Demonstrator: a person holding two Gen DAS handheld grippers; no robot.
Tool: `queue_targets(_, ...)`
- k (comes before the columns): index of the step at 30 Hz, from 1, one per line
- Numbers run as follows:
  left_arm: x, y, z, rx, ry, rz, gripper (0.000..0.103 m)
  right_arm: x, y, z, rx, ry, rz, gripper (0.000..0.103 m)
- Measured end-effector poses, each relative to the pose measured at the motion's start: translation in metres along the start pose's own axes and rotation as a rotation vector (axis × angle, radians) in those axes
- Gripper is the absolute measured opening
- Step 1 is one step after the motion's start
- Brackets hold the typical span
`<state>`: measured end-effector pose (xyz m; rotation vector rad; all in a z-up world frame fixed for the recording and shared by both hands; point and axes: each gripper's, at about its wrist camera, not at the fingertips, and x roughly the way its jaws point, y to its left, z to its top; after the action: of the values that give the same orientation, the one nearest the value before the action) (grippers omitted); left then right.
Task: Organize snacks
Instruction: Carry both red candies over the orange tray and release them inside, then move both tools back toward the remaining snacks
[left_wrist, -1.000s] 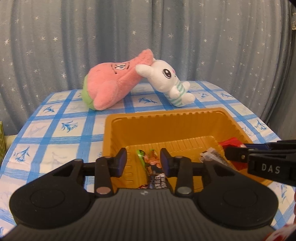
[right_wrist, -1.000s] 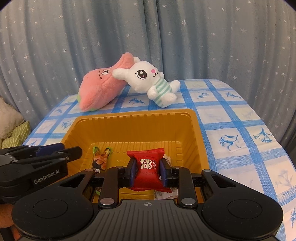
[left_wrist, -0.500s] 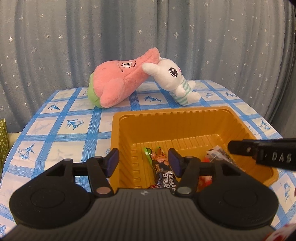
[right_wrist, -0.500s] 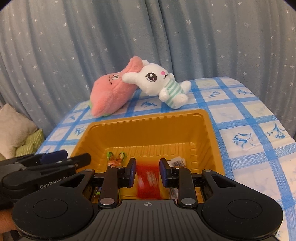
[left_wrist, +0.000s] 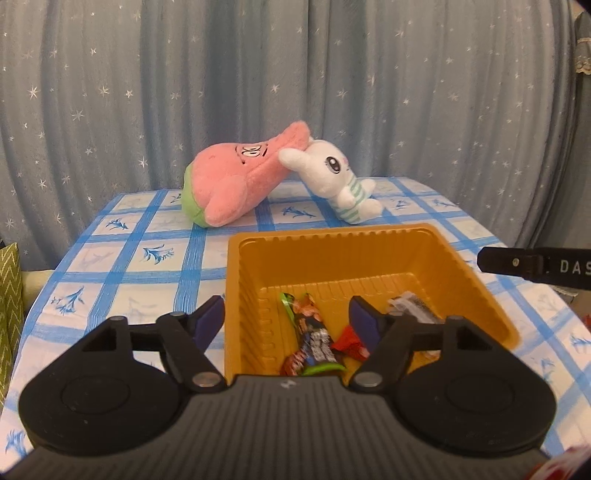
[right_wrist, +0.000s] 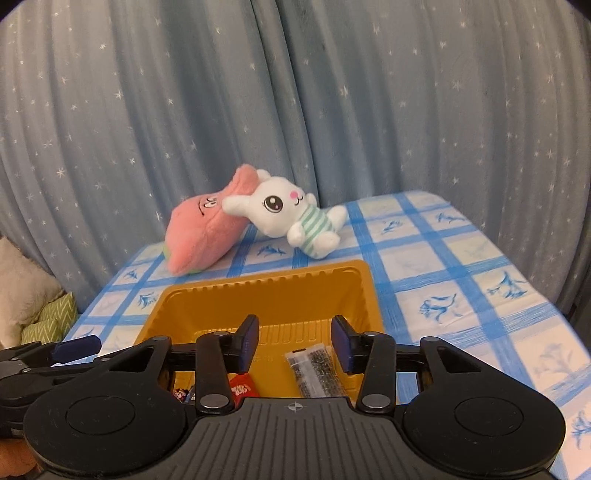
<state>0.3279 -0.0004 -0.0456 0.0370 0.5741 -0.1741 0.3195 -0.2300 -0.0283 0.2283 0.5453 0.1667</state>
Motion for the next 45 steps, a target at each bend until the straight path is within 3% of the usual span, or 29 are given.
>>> queue_targets(5,-0.035,-0.007,-0.016,-0.008,-0.012,-0.023,0.082,-0.032,-0.006,-0.016,0.02,-0.006,-0.022,0.047)
queue_targets(13,-0.086,-0.013,-0.052,-0.014,-0.004,-0.021,0.084,-0.081,-0.004,-0.054,0.007,0.003,-0.055,0.054)
queue_targets(26,-0.142,-0.008,-0.126,0.009,0.048,-0.021,0.086,-0.139,-0.004,-0.116,0.021,0.073,-0.069,0.055)
queue_targets(34,-0.145,-0.013,-0.144,0.063,0.065,-0.021,0.086,-0.132,0.003,-0.144,-0.032,0.165,-0.065,0.055)
queue_targets(42,-0.133,-0.006,-0.144,0.025,0.09,-0.029,0.086,-0.107,0.013,-0.153,-0.1,0.212,-0.034,0.054)
queue_targets(45,-0.13,-0.005,-0.145,0.02,0.093,-0.03,0.086,-0.097,0.016,-0.155,-0.107,0.233,-0.021,0.048)
